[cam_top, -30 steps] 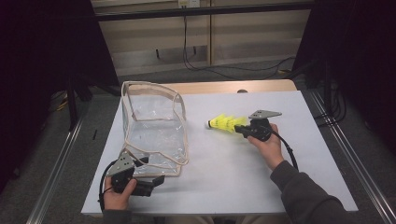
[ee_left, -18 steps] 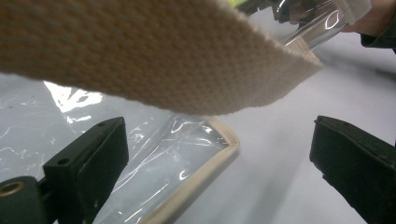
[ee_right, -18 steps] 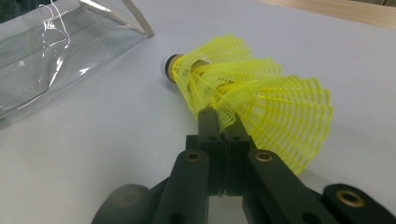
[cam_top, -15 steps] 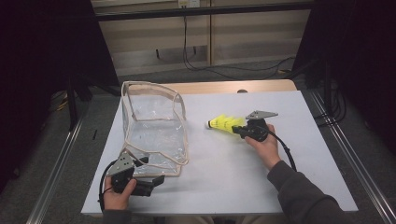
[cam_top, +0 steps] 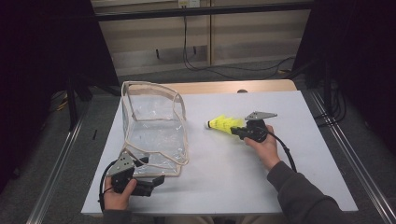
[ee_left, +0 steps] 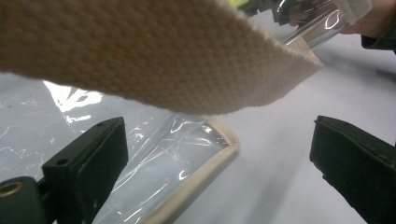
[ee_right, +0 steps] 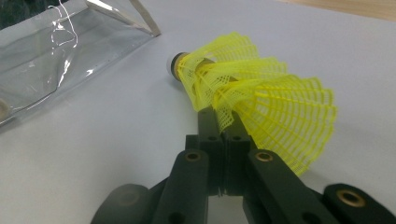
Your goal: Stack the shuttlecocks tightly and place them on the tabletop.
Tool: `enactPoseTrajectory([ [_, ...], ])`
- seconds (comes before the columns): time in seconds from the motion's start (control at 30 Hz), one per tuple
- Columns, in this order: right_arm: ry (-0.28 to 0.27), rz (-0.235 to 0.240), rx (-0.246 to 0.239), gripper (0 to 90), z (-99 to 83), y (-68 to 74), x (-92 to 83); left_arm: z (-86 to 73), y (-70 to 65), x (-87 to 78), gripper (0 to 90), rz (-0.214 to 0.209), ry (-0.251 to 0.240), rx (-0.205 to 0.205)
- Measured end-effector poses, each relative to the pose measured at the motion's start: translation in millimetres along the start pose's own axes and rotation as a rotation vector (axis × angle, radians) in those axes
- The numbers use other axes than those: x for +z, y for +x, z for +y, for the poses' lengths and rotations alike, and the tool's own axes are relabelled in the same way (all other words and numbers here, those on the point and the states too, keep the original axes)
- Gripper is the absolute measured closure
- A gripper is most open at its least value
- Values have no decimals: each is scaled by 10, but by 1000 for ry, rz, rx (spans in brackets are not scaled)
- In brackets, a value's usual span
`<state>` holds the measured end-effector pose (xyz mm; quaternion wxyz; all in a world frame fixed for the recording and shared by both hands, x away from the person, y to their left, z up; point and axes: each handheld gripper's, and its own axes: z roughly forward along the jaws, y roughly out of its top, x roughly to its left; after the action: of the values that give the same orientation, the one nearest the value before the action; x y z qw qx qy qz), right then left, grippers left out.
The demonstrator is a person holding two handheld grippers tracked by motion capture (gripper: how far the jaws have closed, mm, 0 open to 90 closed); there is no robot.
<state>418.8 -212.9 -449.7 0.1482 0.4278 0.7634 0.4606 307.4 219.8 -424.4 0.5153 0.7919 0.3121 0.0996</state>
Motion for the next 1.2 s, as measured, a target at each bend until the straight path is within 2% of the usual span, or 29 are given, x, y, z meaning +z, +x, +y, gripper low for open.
enactPoseTrajectory([
  [0.3, 57, 10, 4, 851, -68, 20, 47, -1, 1, 1, 43, -1, -1, -1],
  [0.53, 78, 1, -22, 805, -74, 50, 50, 0, -1, 3, 42, 1, 1, 0],
  [0.67, 78, -4, -31, 800, -66, 50, 33, -1, 0, 4, 42, 0, 0, 0],
  [0.8, 76, -1, -18, 809, -64, 37, 5, 1, -1, 3, 41, 1, 3, 1],
  [1.2, 53, 25, -24, 886, -34, 81, -35, 1, -2, 4, 41, 0, 1, 1],
])
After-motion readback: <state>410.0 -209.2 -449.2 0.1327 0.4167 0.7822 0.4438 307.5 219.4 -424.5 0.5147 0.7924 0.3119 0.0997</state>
